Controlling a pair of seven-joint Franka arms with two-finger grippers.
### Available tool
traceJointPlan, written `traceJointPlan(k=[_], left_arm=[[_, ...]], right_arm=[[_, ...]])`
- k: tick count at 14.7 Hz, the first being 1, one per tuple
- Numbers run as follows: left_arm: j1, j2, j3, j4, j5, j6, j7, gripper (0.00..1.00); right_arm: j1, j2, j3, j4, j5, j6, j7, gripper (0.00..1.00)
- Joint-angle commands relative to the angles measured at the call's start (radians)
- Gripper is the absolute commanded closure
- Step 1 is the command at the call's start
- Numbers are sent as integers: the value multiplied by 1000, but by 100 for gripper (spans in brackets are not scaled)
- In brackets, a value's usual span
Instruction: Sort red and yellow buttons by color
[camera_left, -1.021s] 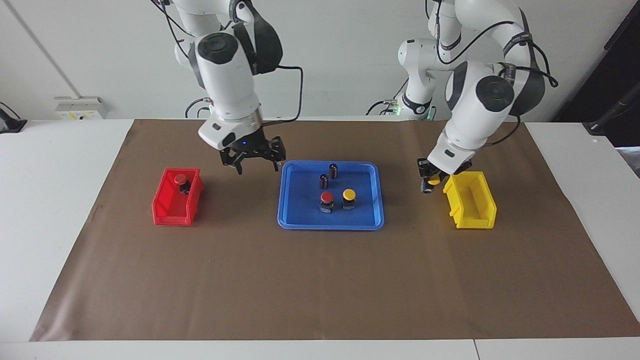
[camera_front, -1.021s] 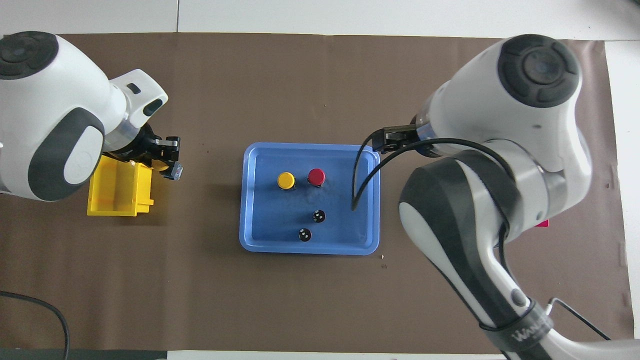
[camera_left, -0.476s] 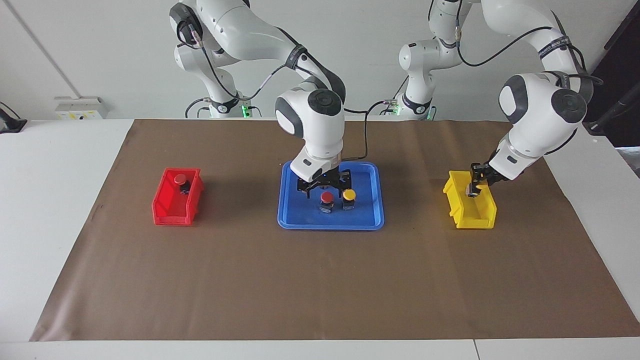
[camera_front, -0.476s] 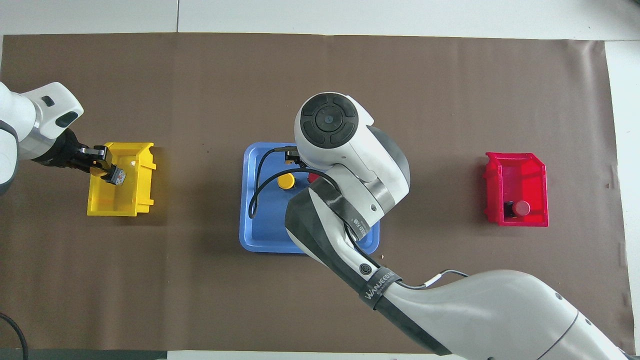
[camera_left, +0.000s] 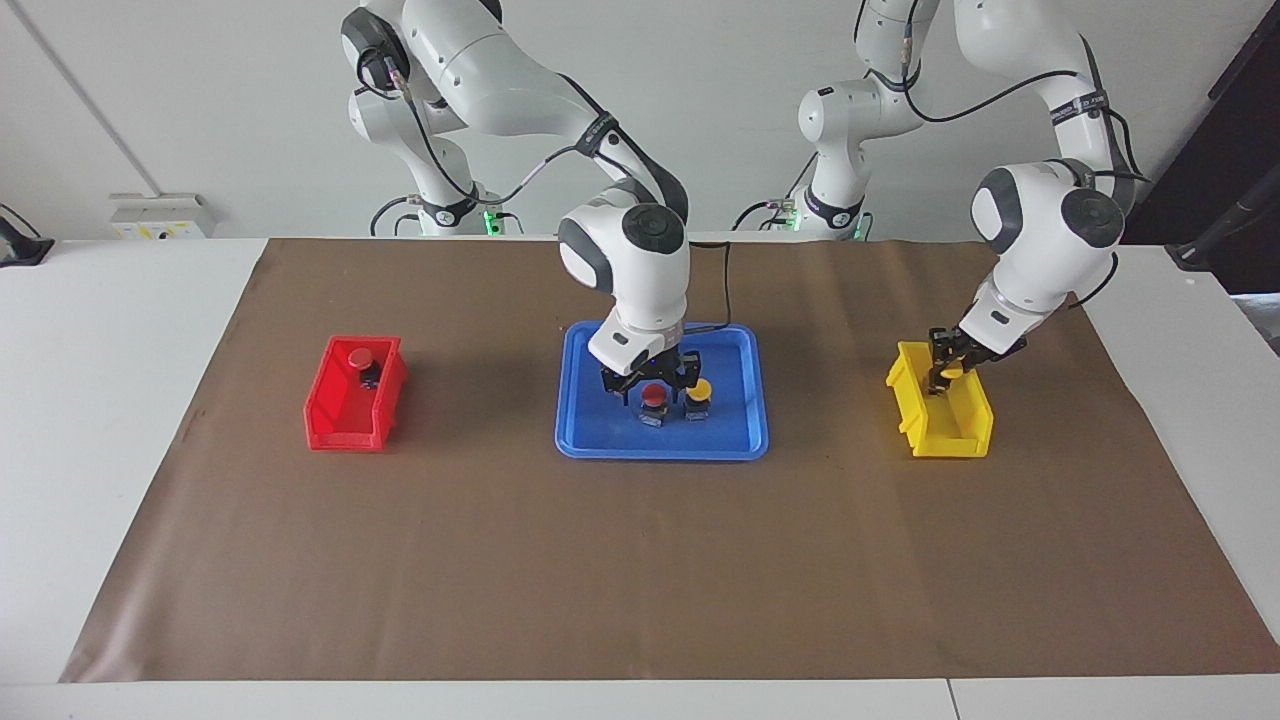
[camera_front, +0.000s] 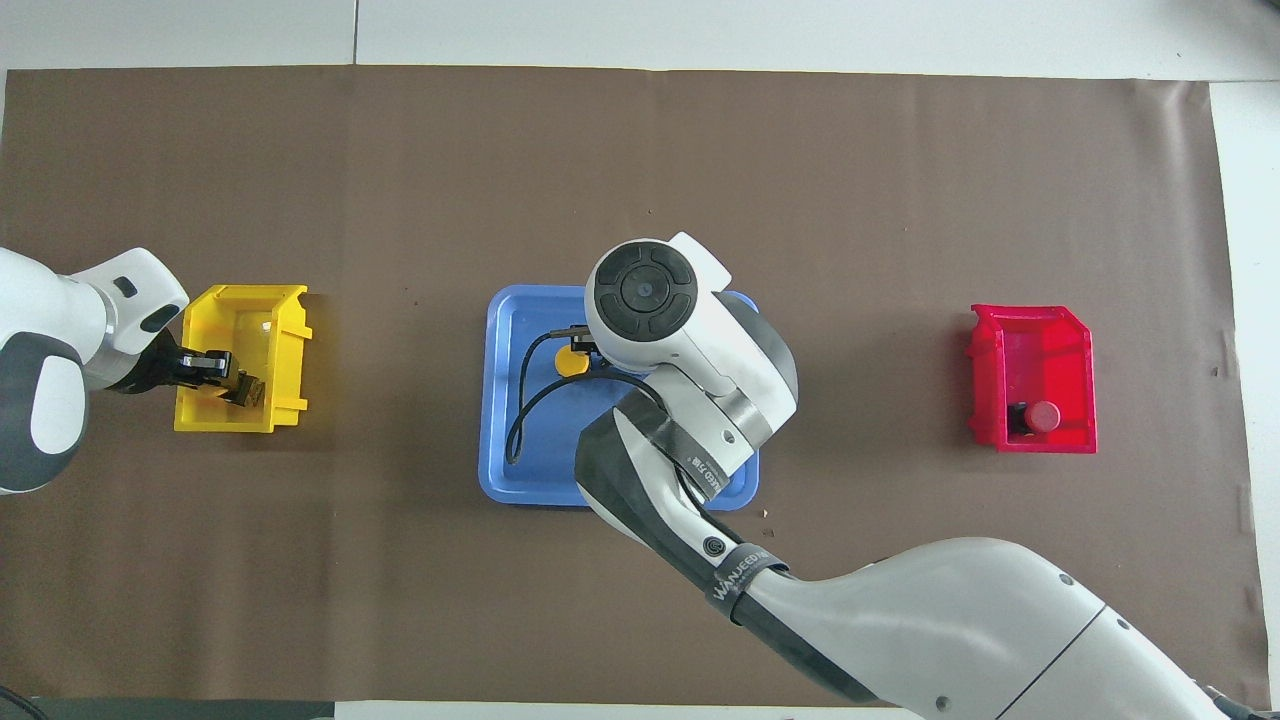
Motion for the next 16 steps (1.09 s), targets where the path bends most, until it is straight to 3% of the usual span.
traceJointPlan(k=[1, 2, 3, 4, 6, 8, 9, 10, 13, 15, 16], left_arm=[[-1, -38, -7, -65, 15, 53, -10, 95], [-4, -38, -7, -65, 15, 53, -7, 75], [-4, -38, -7, -64, 14, 56, -8, 40], [-5, -35, -7, -52, 15, 50, -5, 32], [-5, -19, -7, 8, 14, 12, -6, 31], [-5, -13, -8, 129, 14, -116, -7, 30], [-5, -10, -8, 201, 14, -190, -6, 20], [-7, -9, -10, 267, 14, -253, -5, 1], [-91, 2, -13, 358, 3, -321, -35, 0], [-204, 10, -16, 328, 2, -248, -231, 0], [-303, 31, -14, 312, 2, -194, -372, 0]], right_arm=[[-2, -33, 1, -48, -23, 31, 26, 27], [-3, -34, 1, -51, -23, 31, 26, 31], [-3, -34, 1, -59, -23, 37, 26, 36], [-2, -36, 1, -62, -23, 46, 26, 43], [-2, -36, 1, -61, -23, 43, 26, 61], [-3, -34, 1, -38, -23, 25, 23, 79], [-11, -37, 1, -24, -26, -1, 10, 80], [-25, -58, 0, -6, -26, -36, -22, 80], [-156, -181, 0, -4, -20, -198, -258, 80], [-274, -288, 0, -42, -13, -338, -480, 80], [-346, -337, 0, -77, -8, -352, -598, 80]])
